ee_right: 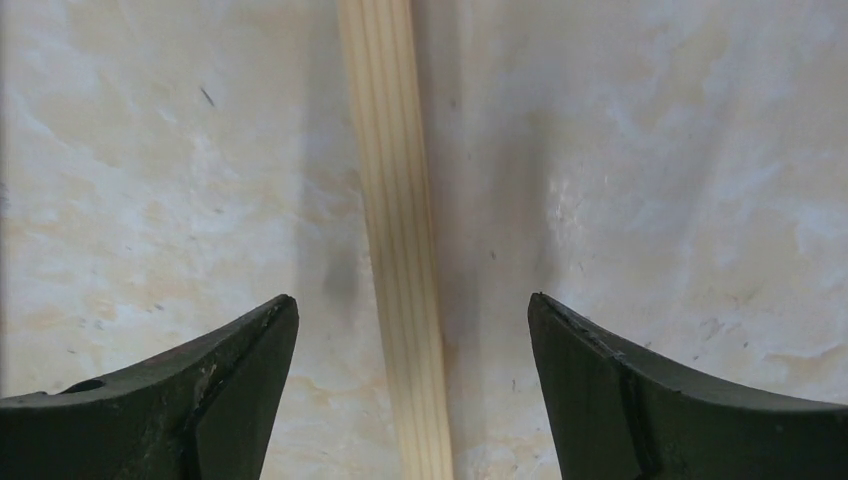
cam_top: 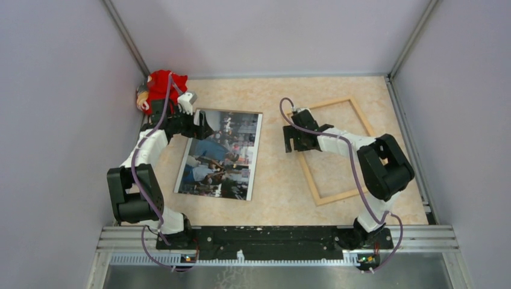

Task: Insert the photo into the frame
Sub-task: Adjust the photo frame at the center of the board, then turn over the photo frame at the center of the board.

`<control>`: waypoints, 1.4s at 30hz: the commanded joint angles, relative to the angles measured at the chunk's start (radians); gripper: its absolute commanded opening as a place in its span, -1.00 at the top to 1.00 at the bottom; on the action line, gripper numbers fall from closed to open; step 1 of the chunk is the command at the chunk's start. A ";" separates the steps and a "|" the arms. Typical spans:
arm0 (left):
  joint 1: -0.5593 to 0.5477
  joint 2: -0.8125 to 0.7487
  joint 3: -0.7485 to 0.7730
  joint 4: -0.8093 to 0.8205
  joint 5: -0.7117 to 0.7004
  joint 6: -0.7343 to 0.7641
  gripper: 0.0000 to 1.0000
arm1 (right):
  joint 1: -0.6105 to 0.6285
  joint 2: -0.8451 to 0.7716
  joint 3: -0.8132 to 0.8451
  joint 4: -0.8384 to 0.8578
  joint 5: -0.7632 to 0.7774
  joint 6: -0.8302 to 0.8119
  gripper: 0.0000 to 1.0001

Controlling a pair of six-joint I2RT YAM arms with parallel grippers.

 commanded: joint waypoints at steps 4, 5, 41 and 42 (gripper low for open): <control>0.001 -0.006 0.034 -0.005 0.016 0.006 -0.97 | 0.026 -0.077 -0.125 -0.008 -0.018 0.030 -0.66; 0.001 -0.006 0.034 -0.005 0.017 0.006 -0.97 | 0.037 -0.088 -0.142 -0.011 -0.016 0.033 -0.64; -0.013 -0.049 -0.037 -0.034 0.090 -0.042 -0.97 | 0.092 -0.106 0.600 -0.155 -0.563 0.467 1.00; -0.013 -0.049 -0.032 -0.040 0.088 -0.043 -0.97 | 0.082 -0.113 0.603 -0.133 -0.598 0.503 1.00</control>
